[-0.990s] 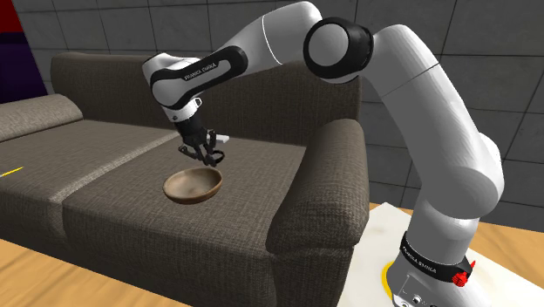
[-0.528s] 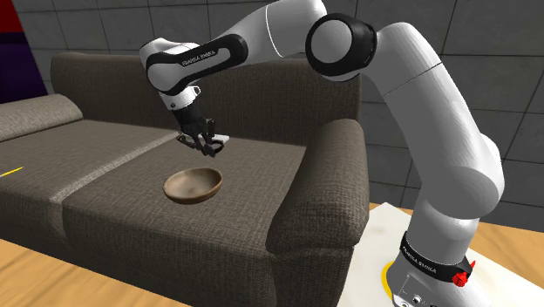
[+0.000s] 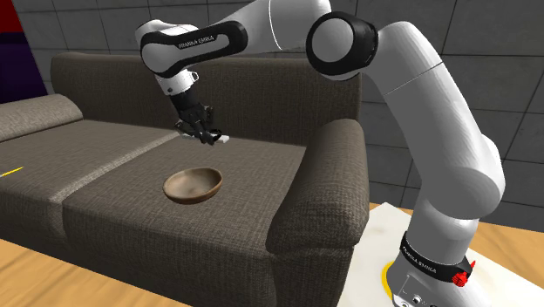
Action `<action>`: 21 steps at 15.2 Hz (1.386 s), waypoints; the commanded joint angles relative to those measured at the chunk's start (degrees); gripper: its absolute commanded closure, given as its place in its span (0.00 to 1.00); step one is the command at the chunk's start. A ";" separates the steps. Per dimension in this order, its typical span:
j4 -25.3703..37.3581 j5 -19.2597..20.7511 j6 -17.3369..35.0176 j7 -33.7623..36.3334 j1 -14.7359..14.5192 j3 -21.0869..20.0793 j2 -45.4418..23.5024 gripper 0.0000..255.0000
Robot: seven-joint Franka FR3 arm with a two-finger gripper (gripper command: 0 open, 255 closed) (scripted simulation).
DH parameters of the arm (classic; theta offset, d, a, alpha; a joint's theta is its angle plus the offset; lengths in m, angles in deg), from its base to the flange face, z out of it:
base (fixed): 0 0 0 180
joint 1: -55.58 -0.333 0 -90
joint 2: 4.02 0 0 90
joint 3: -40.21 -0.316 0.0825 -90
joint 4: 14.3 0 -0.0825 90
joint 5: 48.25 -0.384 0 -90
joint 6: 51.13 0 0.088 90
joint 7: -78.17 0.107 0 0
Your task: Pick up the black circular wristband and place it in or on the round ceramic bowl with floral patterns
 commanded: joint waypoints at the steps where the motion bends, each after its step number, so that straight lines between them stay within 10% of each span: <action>1: 1.22 -0.06 -1.37 -0.33 -0.19 -0.02 0.19 1.00; 5: 4.52 0.02 -4.21 -1.06 -0.75 0.06 -0.11 1.00; 21: -14.57 -4.21 1.89 13.64 -6.53 -4.92 9.88 1.00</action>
